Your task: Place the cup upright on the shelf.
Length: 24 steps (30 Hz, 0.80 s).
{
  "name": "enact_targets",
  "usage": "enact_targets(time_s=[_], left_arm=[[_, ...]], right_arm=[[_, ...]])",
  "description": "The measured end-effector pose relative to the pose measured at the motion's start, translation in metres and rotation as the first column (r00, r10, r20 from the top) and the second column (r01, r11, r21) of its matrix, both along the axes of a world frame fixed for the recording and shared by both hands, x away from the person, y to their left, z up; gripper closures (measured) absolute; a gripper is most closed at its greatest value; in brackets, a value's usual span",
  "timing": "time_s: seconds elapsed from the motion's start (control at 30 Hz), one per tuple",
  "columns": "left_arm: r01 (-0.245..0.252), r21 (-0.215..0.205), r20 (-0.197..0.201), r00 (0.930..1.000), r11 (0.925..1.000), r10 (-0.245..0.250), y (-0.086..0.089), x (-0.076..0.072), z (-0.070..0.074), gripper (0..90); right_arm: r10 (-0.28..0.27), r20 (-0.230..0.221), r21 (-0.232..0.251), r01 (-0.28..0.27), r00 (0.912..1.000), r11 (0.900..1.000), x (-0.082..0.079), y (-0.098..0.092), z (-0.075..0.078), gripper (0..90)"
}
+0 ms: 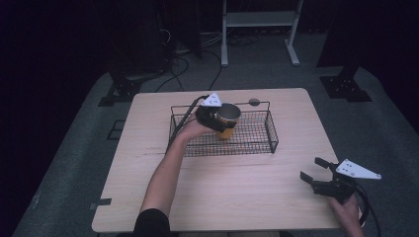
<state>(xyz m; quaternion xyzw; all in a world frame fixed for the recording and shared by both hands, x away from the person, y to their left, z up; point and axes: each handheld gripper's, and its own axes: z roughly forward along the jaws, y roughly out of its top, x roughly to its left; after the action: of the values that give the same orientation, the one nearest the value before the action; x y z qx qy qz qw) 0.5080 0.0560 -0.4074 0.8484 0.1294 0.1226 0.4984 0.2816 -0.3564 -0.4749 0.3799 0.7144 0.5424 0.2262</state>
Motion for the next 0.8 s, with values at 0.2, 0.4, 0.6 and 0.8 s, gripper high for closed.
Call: enact_targets(time_s=[0.2, 0.4, 0.6, 0.8], left_arm=[[0.013, 0.028, -0.019, 0.9997, 0.9995, -0.013, -0.003, 0.001, -0.007, 13.0], [0.021, 0.046, -0.032, 0.9993, 0.9987, -0.020, -0.004, 0.002, -0.011, 13.0], [0.022, 0.075, -0.042, 0.9989, 0.9969, -0.019, -0.005, 0.002, -0.015, 13.0], [0.028, 0.089, -0.038, 0.9990, 0.9957, -0.024, -0.005, 0.001, -0.015, 13.1]], right_arm=[[0.001, 0.000, 0.000, -0.001, 1.0000, 1.000, 0.000, 0.000, 0.000, 13.2], [0.001, 0.001, 0.000, -0.001, 1.0000, 1.000, 0.000, 0.000, 0.000, 13.1], [0.001, 0.001, 0.000, -0.001, 1.0000, 1.000, 0.000, 0.000, 0.000, 13.2], [0.002, 0.001, 0.000, -0.002, 1.0000, 1.000, 0.000, 0.000, 0.000, 13.1]])
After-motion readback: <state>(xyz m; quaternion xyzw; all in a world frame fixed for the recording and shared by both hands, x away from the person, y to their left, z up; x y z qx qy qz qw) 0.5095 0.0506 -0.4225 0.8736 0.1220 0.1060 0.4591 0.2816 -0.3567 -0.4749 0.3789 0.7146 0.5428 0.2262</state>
